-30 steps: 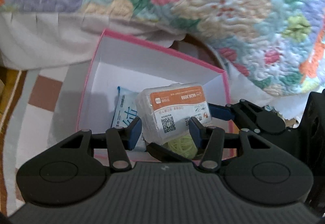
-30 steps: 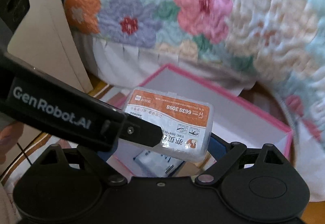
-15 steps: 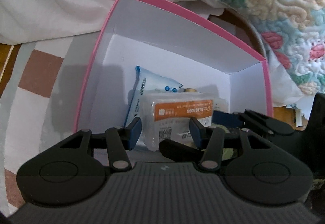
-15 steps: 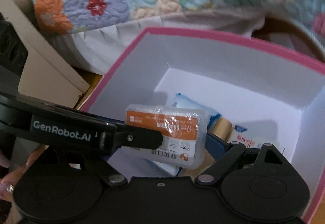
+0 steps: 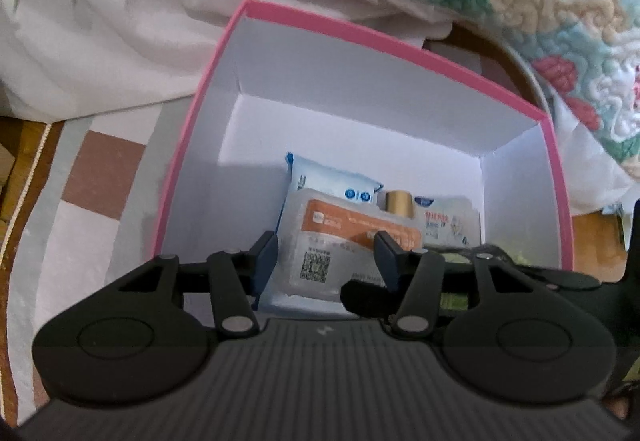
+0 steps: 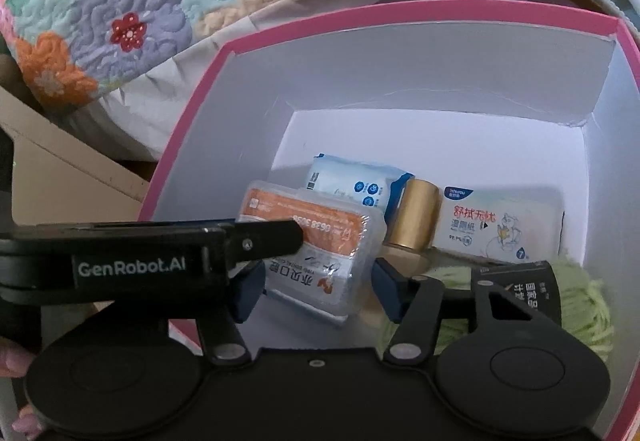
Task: Organize objects
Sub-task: 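Lower the case onto the wipes packs and open the left gripper, then raise the open left gripper away from the pink box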
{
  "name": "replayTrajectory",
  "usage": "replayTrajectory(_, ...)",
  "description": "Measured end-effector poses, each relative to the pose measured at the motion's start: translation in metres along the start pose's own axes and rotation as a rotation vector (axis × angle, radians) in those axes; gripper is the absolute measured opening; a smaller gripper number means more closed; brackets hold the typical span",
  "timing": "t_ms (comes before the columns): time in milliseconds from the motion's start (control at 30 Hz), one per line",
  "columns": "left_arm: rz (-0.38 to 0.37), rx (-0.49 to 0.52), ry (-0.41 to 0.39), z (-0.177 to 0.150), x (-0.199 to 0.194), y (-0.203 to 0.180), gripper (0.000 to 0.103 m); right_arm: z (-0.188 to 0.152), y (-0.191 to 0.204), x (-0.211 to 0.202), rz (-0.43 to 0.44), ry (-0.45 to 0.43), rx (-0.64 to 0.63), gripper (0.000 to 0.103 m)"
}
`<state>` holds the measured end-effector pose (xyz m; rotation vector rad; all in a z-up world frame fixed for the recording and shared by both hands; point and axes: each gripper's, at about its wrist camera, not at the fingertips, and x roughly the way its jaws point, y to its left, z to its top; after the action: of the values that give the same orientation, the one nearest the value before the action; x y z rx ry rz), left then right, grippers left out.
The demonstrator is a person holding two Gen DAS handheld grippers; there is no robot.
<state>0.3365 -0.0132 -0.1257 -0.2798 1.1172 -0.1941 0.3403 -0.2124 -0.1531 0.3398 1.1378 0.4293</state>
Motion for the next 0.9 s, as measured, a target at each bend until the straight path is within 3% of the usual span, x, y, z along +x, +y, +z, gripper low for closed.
replayTrajectory(267,0.057,0.010,-0.068,-0.002,-0.011,-0.006,0.057,-0.005,0.008,0.009,-0.012,0.039,-0.008,0.052)
replayTrajectory(333,0.041,-0.005,-0.061,-0.001,-0.012,-0.005,0.057,-0.009,0.013,0.012,-0.019,0.044,-0.038,0.046)
replayTrajectory(467,0.032,-0.024,-0.077,-0.003,-0.022,-0.003,0.057,-0.013,0.016,0.011,-0.017,0.026,-0.032,0.046)
replayTrajectory(600,0.051,0.022,-0.095,-0.007,-0.042,-0.005,0.058,-0.016,0.018,-0.015,0.003,-0.052,-0.024,0.049)
replayTrajectory(700,0.058,0.057,-0.060,-0.009,-0.060,-0.008,0.058,-0.023,0.031,-0.042,0.000,-0.110,-0.063,0.056)
replayTrajectory(900,0.090,0.133,-0.035,-0.017,-0.106,-0.017,0.058,-0.034,0.069,-0.089,-0.095,-0.159,-0.199,0.064)
